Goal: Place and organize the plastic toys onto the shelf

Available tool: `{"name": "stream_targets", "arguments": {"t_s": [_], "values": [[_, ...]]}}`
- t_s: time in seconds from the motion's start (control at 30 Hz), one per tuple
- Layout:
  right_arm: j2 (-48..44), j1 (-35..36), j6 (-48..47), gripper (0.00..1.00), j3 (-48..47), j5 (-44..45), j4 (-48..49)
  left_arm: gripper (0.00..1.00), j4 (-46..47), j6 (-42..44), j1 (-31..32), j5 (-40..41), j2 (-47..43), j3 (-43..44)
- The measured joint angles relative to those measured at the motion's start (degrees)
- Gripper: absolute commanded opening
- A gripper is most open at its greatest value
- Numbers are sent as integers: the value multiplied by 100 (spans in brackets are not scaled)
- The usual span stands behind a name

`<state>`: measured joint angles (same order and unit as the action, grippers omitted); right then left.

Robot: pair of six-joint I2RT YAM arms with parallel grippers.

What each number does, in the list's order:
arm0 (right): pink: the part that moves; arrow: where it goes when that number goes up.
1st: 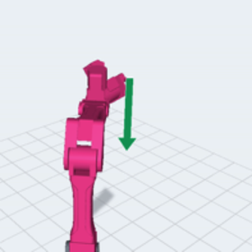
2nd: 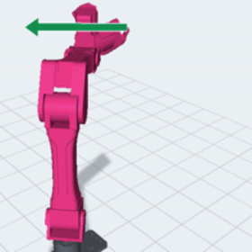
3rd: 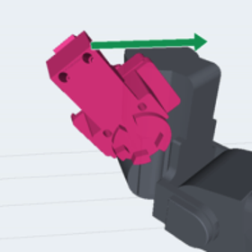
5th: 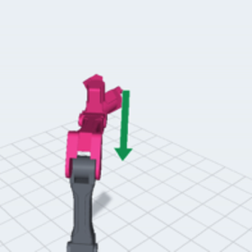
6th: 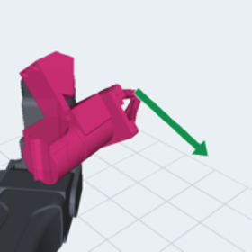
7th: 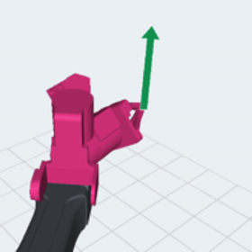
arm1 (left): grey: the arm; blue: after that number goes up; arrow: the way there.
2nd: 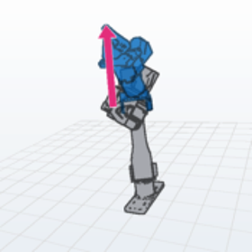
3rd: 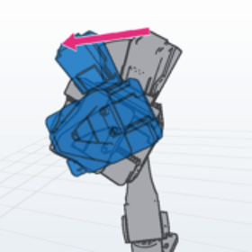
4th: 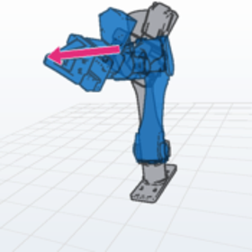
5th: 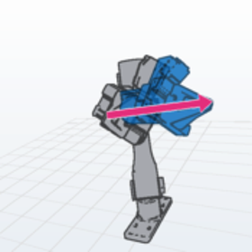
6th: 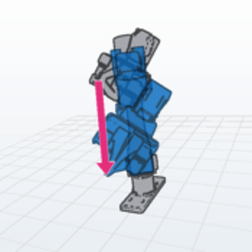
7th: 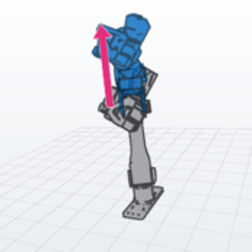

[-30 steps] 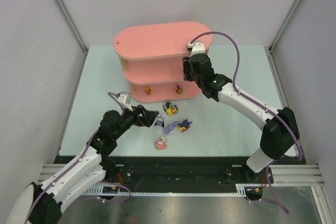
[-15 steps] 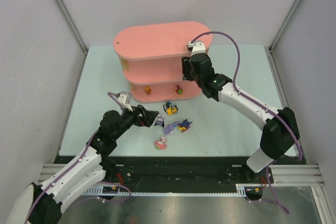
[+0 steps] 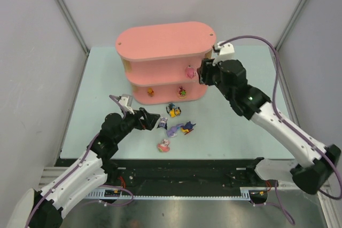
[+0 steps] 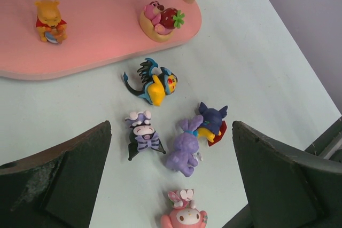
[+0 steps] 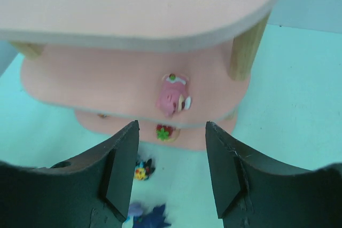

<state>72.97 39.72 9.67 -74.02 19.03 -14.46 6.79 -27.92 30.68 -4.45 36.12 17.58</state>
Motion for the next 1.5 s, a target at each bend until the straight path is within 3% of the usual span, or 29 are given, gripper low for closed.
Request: {"name": "stream_targets", "arguments": {"t_s": [0.23, 0.33, 0.63, 1.07, 1.3, 1.5], "values": [[-1456, 343, 457, 57, 1139, 4, -413, 100, -210, -11, 0, 83, 9, 0], [-1602, 693, 817, 57, 1755, 11, -520, 92, -299, -22, 0, 87, 79, 2], [-1174, 1779, 1799, 57, 2822, -26, -647, 80, -1257, -63, 190, 240, 245, 173], [-1051, 1967, 2308, 54, 3202, -354, -15, 83, -1729, -859, 1537, 645, -197, -197], [-356, 2789, 2903, 52, 3484, -505, 686, 85, -1832, -1071, 1569, 990, -525, -260], [407, 3038, 3311, 52, 3644, -778, 1532, 85, -1788, -1108, 1569, 1014, -291, -260]]}}
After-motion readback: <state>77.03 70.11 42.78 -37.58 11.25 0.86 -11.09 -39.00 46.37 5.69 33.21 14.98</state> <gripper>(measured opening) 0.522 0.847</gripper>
